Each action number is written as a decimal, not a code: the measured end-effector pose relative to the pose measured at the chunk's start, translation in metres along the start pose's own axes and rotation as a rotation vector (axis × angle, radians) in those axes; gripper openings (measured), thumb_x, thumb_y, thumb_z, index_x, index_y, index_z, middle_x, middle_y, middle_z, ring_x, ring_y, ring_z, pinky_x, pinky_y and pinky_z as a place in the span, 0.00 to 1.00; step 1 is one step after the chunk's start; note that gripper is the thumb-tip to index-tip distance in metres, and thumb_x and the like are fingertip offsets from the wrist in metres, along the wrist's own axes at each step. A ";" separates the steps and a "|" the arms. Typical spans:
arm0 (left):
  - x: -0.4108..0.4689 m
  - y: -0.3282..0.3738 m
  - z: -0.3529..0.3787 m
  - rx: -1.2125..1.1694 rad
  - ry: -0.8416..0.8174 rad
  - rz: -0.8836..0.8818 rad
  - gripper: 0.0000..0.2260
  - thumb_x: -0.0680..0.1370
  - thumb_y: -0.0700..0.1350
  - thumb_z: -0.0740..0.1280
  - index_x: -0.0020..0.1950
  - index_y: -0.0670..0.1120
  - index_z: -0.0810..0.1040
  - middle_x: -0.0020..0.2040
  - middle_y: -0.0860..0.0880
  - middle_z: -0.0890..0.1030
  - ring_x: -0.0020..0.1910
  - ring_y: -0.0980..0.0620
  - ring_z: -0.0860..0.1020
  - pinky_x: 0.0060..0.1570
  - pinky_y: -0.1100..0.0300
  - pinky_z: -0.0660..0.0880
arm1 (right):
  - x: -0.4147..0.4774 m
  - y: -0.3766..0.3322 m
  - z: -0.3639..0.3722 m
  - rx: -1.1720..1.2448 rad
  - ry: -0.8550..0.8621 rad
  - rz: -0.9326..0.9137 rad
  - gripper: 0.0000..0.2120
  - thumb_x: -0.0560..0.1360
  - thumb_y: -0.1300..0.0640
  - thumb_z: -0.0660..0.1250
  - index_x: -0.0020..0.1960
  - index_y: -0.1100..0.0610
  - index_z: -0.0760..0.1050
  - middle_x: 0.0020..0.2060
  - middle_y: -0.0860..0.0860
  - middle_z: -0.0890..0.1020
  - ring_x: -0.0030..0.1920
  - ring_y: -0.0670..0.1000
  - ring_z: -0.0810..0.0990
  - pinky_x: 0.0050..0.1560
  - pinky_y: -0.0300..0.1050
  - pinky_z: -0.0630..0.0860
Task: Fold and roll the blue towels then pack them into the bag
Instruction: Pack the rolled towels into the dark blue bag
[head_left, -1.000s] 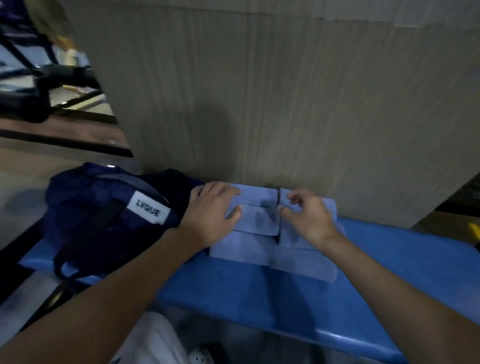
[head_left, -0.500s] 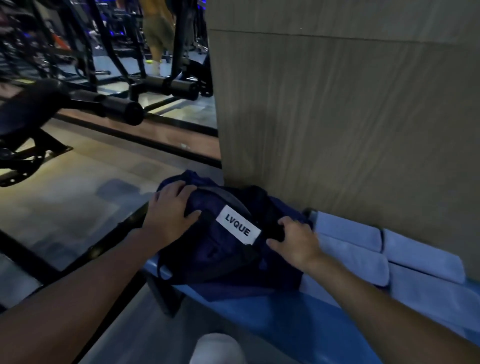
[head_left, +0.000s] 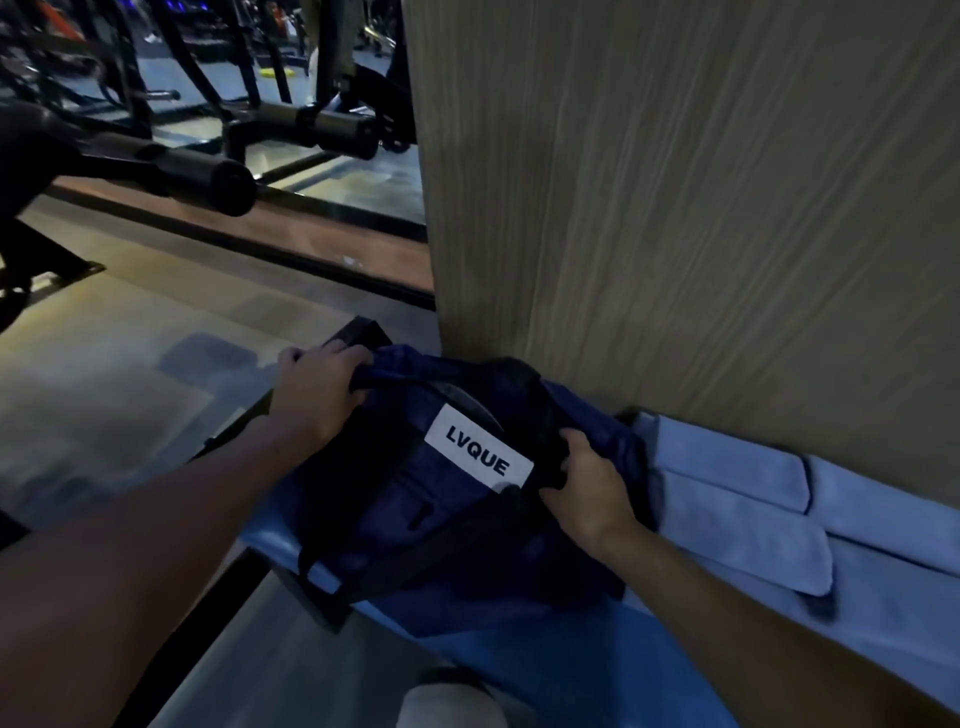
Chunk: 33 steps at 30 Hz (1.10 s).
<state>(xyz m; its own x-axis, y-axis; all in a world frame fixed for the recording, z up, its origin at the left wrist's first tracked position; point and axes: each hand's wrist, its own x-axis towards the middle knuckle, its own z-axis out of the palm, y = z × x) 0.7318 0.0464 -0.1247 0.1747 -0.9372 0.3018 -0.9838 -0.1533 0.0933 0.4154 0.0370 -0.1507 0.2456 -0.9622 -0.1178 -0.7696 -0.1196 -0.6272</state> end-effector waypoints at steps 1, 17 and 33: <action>0.000 -0.001 -0.001 -0.029 0.025 0.007 0.15 0.72 0.46 0.73 0.57 0.51 0.77 0.52 0.48 0.78 0.54 0.44 0.77 0.54 0.49 0.62 | 0.001 0.001 0.002 0.026 0.020 -0.010 0.28 0.72 0.64 0.69 0.70 0.56 0.65 0.52 0.53 0.82 0.52 0.54 0.80 0.57 0.52 0.77; -0.068 0.003 -0.164 -0.256 0.366 0.006 0.14 0.70 0.42 0.75 0.54 0.49 0.79 0.48 0.48 0.82 0.47 0.43 0.79 0.47 0.49 0.76 | -0.051 -0.079 -0.046 0.367 0.294 -0.383 0.05 0.73 0.61 0.72 0.45 0.54 0.78 0.37 0.47 0.82 0.37 0.45 0.79 0.37 0.38 0.77; -0.133 0.133 -0.258 -0.498 0.586 0.211 0.08 0.71 0.40 0.74 0.49 0.45 0.81 0.45 0.49 0.80 0.44 0.53 0.76 0.51 0.56 0.74 | -0.181 -0.043 -0.201 0.423 0.631 -0.458 0.12 0.68 0.64 0.73 0.38 0.50 0.73 0.33 0.46 0.78 0.35 0.44 0.74 0.37 0.36 0.71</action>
<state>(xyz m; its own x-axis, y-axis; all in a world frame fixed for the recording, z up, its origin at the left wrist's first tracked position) 0.5881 0.2310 0.0920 0.1157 -0.5925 0.7972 -0.8888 0.2966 0.3494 0.2855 0.1669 0.0524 0.0093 -0.8128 0.5825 -0.3626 -0.5456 -0.7555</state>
